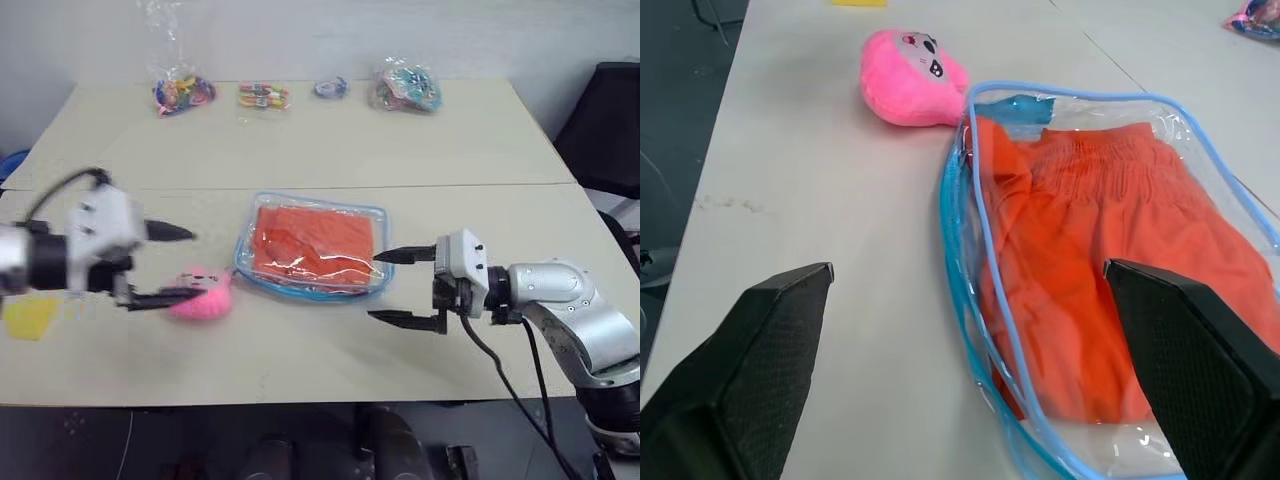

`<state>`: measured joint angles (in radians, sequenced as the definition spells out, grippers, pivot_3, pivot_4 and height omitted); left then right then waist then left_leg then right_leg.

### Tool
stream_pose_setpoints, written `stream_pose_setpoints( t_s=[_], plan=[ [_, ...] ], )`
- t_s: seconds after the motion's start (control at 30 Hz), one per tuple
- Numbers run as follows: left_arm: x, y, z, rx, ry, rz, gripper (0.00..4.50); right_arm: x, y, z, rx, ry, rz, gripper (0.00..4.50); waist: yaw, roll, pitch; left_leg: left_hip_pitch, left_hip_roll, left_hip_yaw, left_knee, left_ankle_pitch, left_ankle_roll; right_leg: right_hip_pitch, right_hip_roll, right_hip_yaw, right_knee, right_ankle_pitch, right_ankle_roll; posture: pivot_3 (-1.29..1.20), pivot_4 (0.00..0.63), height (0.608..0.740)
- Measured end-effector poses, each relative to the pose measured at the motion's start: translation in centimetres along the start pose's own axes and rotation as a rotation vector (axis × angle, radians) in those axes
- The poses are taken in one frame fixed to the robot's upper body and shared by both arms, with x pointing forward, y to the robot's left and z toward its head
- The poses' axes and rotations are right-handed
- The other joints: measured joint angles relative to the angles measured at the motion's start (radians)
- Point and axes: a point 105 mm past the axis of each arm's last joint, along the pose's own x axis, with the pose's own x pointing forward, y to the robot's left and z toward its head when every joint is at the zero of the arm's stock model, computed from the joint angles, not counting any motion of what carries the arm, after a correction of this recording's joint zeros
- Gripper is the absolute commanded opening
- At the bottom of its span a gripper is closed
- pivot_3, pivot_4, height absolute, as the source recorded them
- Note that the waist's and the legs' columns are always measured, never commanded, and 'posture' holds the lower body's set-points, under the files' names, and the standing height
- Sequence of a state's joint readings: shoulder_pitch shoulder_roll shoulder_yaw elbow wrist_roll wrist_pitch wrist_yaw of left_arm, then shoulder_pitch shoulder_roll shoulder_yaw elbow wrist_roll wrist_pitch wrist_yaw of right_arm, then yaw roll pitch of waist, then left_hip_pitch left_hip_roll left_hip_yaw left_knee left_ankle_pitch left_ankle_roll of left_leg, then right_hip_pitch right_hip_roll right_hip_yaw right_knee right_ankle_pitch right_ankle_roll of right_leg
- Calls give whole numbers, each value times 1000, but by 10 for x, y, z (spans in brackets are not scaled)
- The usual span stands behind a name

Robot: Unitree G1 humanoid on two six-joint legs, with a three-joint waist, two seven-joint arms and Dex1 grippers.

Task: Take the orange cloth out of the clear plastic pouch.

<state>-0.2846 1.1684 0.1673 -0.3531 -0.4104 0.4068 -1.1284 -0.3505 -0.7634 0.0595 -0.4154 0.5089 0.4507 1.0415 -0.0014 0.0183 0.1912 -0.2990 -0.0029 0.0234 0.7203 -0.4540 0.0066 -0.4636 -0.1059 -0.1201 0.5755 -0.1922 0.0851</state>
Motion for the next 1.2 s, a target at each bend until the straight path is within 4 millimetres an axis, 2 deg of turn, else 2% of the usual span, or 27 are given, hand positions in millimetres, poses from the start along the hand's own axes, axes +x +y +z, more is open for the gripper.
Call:
stream_pose_setpoints(
  t_s=[0.13, 0.27, 0.37, 0.53, 0.67, 0.77, 1.0, 1.07, 1.2],
  plan=[
    [30, 12, -17, 227, 83, -9, 4229, 3, 2, -3, 21, 6, -14, 4500, 0, 0, 0, 0, 1, 3, -1, 0, 0, 0, 3, 3, 0, 0, 0, 0, 150, 740],
    [53, 28, -21, 355, 71, 34, 4229, 6, 3, -1, 26, -3, -28, 4500, 1, -1, 0, 0, 1, 4, 0, 0, 1, 0, 3, 3, 0, 0, 1, 0, 150, 740],
    [59, 32, -26, 440, 87, 41, 4229, 7, 5, 0, 21, -6, -33, 4500, 0, -2, 0, 0, 1, 5, 0, 0, 1, -1, 3, 3, 0, 0, 1, 0, 150, 740],
    [67, 32, -31, 448, 69, 37, 4229, 6, 6, -5, 35, 4, -52, 4500, 1, -2, 0, 0, 1, 5, 0, 0, 2, -1, 3, 4, 0, 1, 1, 0, 150, 740],
    [71, 34, -34, 448, 61, 55, 3311, 6, 5, -5, 31, 8, -60, 4500, 1, -2, 0, 0, 1, 5, 0, 0, 2, -1, 3, 4, 0, 1, 1, 0, 150, 740],
    [76, 32, -32, 440, 36, 59, 2280, 6, 5, -5, 21, 10, -64, 4500, 3, -2, 0, 1, 1, 5, 1, 0, 2, -1, 3, 4, 0, 1, 2, 0, 150, 740],
    [73, 34, -29, 397, 9, 67, 22, 5, 5, -7, 9, 16, -65, 4500, 2, -3, 0, 1, 1, 5, 1, 0, 2, -1, 3, 4, 0, 1, 2, 0, 150, 740],
    [71, 34, -26, 347, -22, 68, 22, 6, 5, -8, 3, 21, -66, 4500, 2, -3, 0, 1, 1, 5, 1, 0, 2, -1, 3, 4, 0, 1, 2, 0, 150, 740],
    [66, 21, -7, 213, -129, 1, 22, 7, 7, -11, 9, 30, -61, 4500, 2, -3, 0, 1, 1, 4, 2, 0, 2, -1, 3, 4, 0, 1, 2, 0, 150, 740]
  ],
)
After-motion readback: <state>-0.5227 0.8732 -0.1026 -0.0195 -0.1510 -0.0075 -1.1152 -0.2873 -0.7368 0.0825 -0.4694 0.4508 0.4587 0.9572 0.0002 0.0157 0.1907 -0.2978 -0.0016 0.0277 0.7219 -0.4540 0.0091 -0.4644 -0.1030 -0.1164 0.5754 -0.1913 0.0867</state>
